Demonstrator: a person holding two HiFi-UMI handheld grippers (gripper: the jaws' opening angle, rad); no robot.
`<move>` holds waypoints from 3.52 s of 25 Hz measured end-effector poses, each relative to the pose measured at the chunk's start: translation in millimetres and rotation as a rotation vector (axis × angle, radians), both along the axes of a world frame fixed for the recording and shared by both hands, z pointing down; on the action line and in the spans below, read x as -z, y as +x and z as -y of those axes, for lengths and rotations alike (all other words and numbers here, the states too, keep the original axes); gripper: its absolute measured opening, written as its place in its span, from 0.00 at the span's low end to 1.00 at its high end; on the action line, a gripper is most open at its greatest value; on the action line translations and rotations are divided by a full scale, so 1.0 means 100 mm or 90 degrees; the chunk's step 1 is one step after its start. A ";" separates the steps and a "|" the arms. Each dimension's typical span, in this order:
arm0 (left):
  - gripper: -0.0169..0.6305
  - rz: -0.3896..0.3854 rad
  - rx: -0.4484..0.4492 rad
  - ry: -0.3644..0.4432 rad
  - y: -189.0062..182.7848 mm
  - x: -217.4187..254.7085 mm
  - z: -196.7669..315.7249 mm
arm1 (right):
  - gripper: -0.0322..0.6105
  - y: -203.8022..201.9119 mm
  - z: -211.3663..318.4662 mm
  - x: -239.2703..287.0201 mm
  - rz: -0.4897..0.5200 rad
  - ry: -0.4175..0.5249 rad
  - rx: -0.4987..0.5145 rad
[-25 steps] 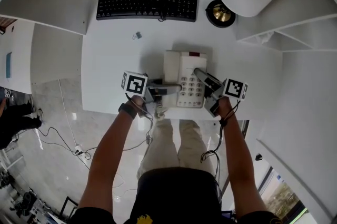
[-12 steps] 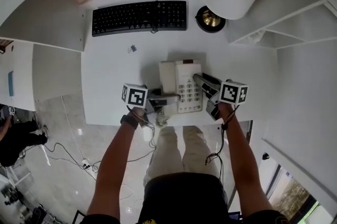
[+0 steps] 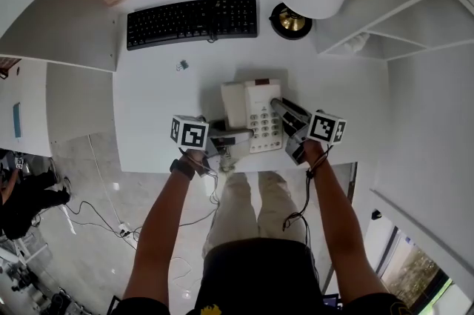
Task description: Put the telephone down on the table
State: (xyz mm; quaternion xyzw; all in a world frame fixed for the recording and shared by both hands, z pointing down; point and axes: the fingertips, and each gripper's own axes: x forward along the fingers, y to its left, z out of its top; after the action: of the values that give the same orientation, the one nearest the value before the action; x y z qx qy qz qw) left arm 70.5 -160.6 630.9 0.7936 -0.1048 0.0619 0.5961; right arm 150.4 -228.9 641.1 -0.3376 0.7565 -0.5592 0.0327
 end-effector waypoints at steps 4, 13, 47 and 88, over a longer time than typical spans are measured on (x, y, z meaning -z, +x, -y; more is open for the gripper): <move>0.69 0.041 0.035 0.040 0.01 -0.01 0.02 | 0.30 0.04 -0.03 0.02 -0.041 0.036 -0.040; 0.73 0.065 0.101 0.077 0.04 0.02 0.05 | 0.27 0.10 -0.04 0.04 -0.085 0.074 -0.064; 0.68 0.238 0.112 0.215 -0.26 -0.13 0.15 | 0.22 0.14 -0.08 0.03 -0.072 0.078 -0.098; 0.55 0.406 0.118 0.141 -0.34 -0.08 0.00 | 0.20 0.08 -0.20 0.03 -0.221 -0.056 -0.029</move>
State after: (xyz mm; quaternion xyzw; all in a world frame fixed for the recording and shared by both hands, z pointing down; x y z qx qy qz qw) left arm 36.0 -160.3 638.5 0.7814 -0.3632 0.2409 0.4466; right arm 158.4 -208.7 638.5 -0.4474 0.7179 -0.5239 -0.1004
